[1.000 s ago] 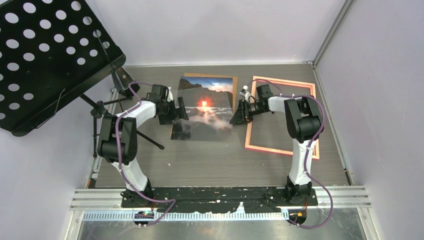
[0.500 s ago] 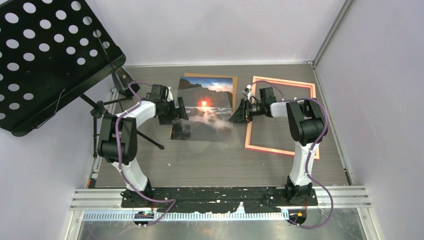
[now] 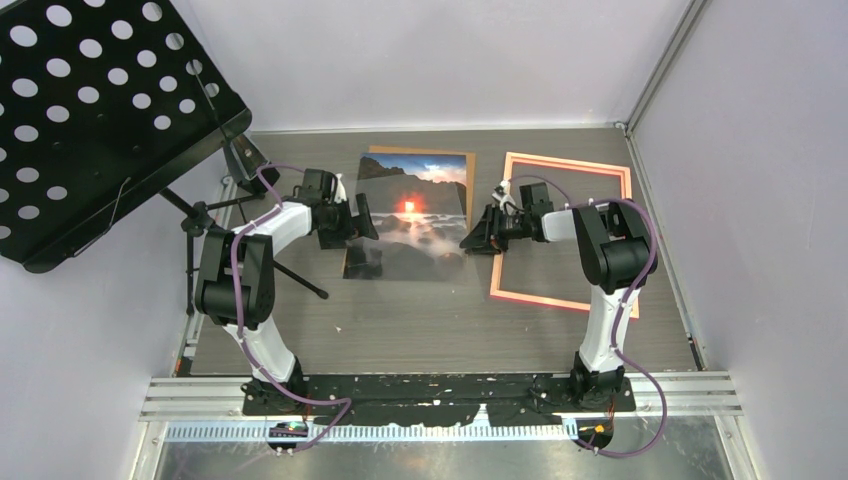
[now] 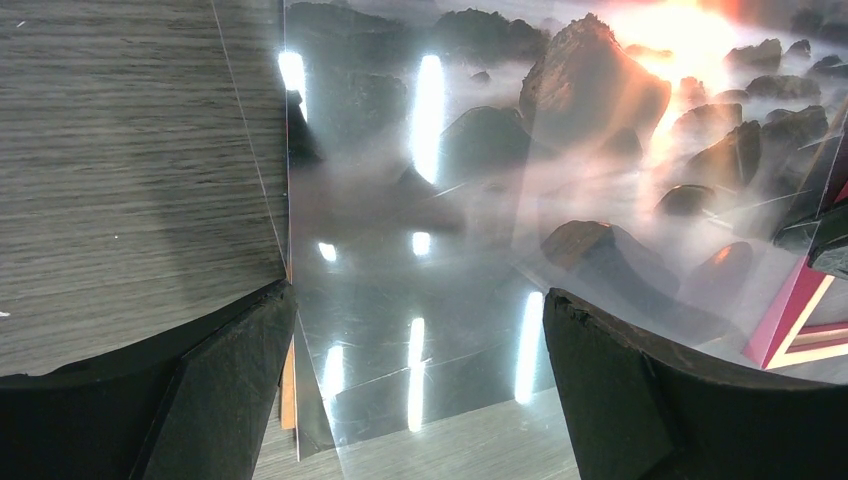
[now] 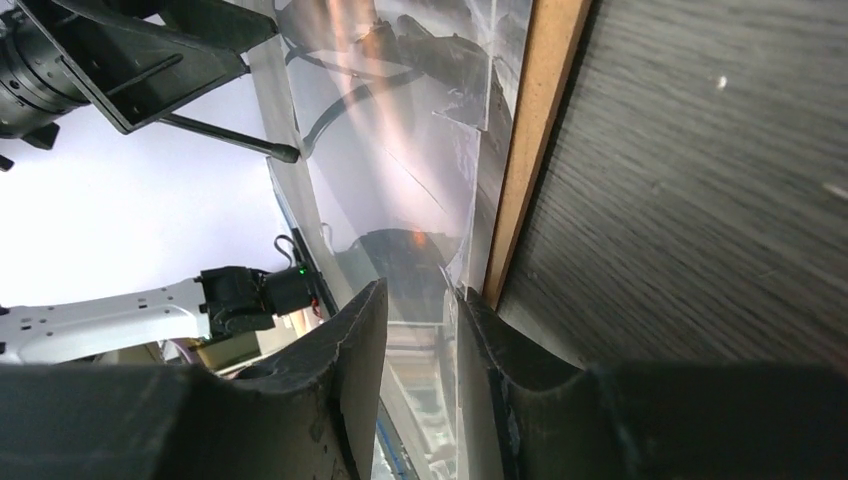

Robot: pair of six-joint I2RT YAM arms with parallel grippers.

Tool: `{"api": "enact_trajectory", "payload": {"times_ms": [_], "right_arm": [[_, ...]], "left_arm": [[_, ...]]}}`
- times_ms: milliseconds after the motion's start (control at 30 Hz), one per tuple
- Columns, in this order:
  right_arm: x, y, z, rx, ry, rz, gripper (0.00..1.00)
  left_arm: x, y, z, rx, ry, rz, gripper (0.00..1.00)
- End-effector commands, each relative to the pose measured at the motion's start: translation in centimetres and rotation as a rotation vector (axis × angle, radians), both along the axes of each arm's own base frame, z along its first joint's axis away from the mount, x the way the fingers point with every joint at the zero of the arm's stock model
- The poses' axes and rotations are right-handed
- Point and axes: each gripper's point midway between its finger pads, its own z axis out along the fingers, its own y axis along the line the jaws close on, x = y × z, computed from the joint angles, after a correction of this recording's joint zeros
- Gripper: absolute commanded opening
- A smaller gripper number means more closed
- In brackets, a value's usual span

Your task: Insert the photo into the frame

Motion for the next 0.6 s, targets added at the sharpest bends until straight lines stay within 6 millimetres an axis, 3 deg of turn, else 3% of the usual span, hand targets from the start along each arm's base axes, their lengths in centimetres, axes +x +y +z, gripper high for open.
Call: {"api": "enact_trajectory", "payload": {"times_ms": [0,200,567], "right_arm": [[0.3,0.8,2.4,0.055,-0.023,-0.033,0.38],[0.3,0.2,2.4,0.056,0.014,-0.1,0.36],[0.9,1.1,4.0,0.21,0.035,-0.147,0.4]], "left_arm": [[-3.9,-0.8,-3.4,-0.022,0.17,-0.017,0.99],[-3.9,-0.7,-3.4,-0.017,0.169,-0.016,0.99],[-3.8,-0.8,-3.4,-0.018,0.161,-0.023,0.99]]}}
